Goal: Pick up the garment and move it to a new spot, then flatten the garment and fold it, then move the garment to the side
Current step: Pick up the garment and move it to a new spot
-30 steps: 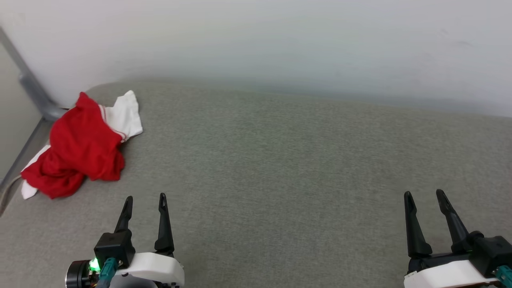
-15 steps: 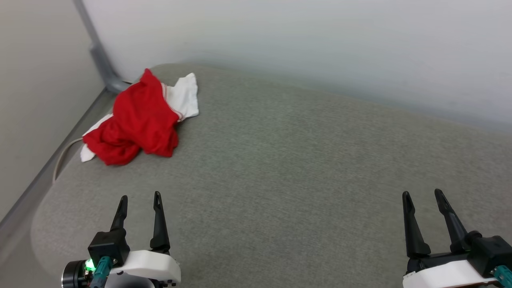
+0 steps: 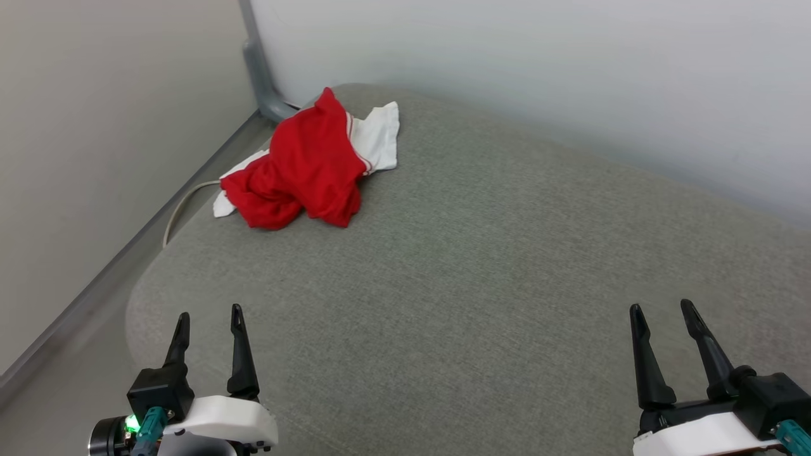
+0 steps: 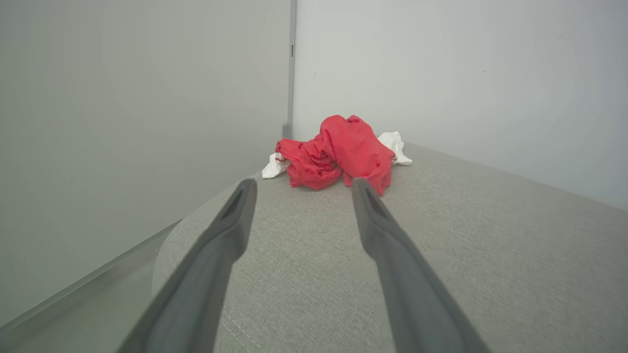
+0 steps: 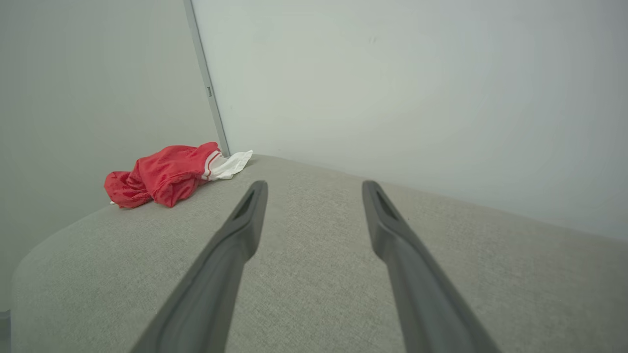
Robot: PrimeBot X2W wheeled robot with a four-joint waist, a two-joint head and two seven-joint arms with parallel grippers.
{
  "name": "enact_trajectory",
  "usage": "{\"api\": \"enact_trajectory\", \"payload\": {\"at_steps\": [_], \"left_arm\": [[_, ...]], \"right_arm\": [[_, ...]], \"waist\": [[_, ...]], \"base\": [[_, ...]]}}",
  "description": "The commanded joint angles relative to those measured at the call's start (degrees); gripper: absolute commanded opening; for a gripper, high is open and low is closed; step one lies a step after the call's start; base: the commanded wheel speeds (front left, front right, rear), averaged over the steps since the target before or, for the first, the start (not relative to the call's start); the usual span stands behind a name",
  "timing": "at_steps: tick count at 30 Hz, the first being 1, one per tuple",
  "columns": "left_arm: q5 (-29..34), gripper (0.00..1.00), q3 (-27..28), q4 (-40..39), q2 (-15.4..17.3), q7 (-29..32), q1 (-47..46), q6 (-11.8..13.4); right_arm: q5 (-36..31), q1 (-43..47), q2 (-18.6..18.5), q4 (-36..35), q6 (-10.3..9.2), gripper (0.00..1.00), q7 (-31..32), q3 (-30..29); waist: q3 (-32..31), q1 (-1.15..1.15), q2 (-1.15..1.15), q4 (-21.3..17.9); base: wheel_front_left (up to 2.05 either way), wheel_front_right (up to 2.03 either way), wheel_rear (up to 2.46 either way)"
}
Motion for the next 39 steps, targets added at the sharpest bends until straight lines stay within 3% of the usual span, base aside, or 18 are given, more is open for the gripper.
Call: {"api": "enact_trajectory", "payload": {"at_steps": [1, 12, 21, 30, 39], "left_arm": [[-0.1, 1.00, 0.3, 0.1, -0.1, -0.2, -0.5, -0.1], [-0.9, 1.00, 1.7, 0.1, -0.1, -0.2, 0.1, 0.0], [0.1, 1.00, 3.5, 1.9, 0.6, -0.2, -5.6, -3.7], [-1.5, 1.00, 10.1, 4.9, 5.2, -0.2, -23.2, -8.3], [-5.8, 1.00, 12.7, 14.2, 13.5, 0.8, -40.5, -11.6]], "right_arm": [[-0.1, 0.0, 0.1, -0.2, -0.04, 1.00, -0.1, 0.0], [-0.5, -1.3, 0.1, 0.6, -0.04, 1.00, -0.1, 1.1], [-1.5, -1.7, 0.1, -0.4, -0.04, 1.00, -0.1, 0.8], [-6.1, -5.8, 0.0, -3.1, -0.04, 1.00, -0.1, 0.3], [-10.6, -9.9, 0.0, -8.1, -0.04, 1.00, -0.1, -1.0]], "waist": [[0.2, 0.00, 0.00, 1.4], [0.8, 0.00, 0.00, 2.2], [2.6, 0.00, 0.00, 0.5], [11.5, 0.00, 0.00, -5.7], [21.9, 0.00, 0.00, -10.7]], "base": [[0.00, 0.00, 0.00], [0.00, 0.00, 0.00], [0.00, 0.00, 0.00], [0.00, 0.00, 0.00], [0.00, 0.00, 0.00]]}}
